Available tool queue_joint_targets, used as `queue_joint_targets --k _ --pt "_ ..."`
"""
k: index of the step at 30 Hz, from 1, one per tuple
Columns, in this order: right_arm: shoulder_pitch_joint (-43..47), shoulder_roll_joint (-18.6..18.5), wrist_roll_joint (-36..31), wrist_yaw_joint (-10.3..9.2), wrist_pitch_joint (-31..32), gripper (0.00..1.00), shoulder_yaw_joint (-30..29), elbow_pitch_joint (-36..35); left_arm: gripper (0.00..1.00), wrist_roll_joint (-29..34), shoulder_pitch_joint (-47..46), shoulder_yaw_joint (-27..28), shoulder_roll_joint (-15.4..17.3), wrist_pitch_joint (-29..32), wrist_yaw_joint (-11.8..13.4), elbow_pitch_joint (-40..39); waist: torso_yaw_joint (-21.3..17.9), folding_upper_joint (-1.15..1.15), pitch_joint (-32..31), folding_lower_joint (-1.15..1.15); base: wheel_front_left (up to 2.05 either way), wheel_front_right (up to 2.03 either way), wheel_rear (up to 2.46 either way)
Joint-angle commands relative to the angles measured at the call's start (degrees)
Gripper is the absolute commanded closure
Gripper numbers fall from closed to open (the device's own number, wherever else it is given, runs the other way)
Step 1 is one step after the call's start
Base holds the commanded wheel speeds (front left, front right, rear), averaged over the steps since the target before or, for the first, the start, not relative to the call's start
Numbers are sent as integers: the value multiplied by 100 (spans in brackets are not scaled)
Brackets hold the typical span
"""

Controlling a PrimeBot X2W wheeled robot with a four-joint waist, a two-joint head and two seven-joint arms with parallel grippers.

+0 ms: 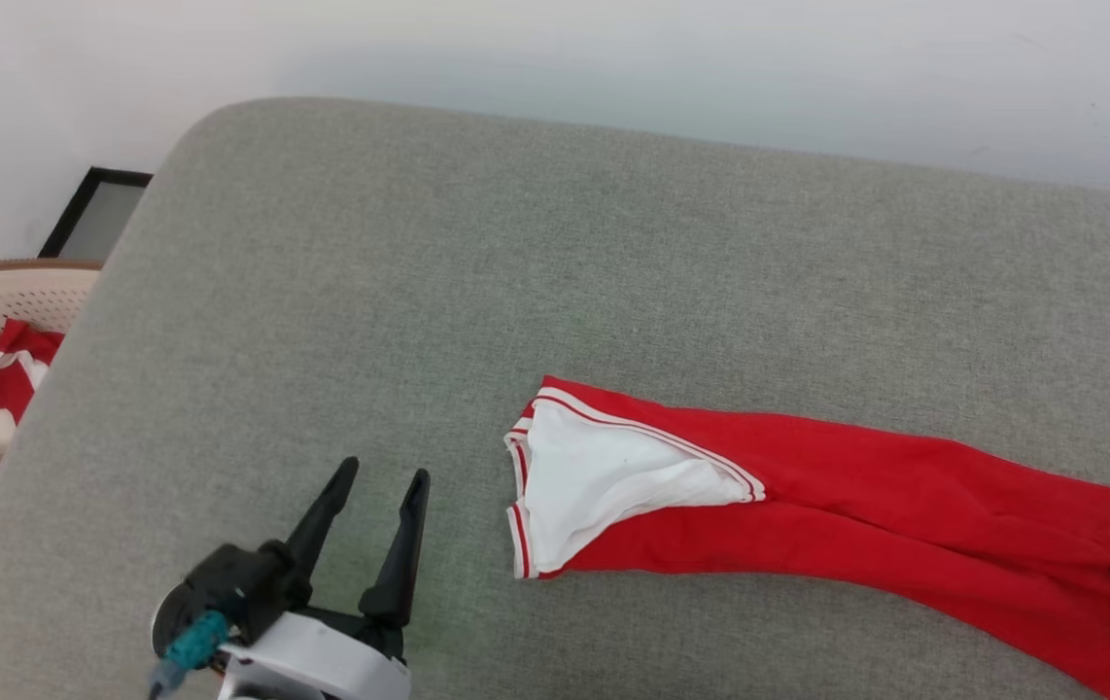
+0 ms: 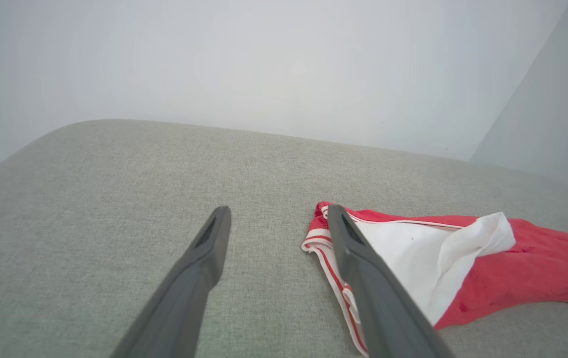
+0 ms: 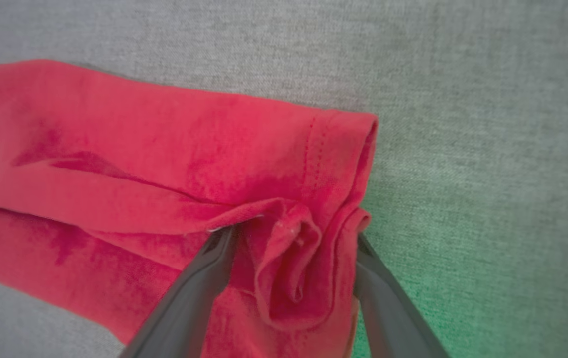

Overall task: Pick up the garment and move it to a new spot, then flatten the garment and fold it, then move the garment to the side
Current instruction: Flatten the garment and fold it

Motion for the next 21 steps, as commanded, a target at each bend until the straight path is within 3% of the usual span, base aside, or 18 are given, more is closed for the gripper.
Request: queue_joint_targets --k 1,2,3,13,21 --pt "30 209 -42 3 100 59 135 27 0 301 108 150 -111 -7 -51 -52 -30 0 17 0 0 0 0" --pt "-7 237 -65 3 106 85 117 55 0 461 141 271 -194 -7 -70 -86 -57 0 26 0 0 0 0" --pt "-47 249 -105 3 74 100 89 67 0 642 173 370 -249 -7 -105 -102 -89 0 38 0 0 0 0" --pt "-442 99 -278 -4 -412 100 -568 512 0 1349 304 969 -648 -7 -238 -316 -625 0 172 0 0 0 0" --pt "-515 -459 -401 -3 -958 100 -1399 1324 0 1404 195 946 -658 -4 -244 -562 -966 0 347 0 0 0 0"
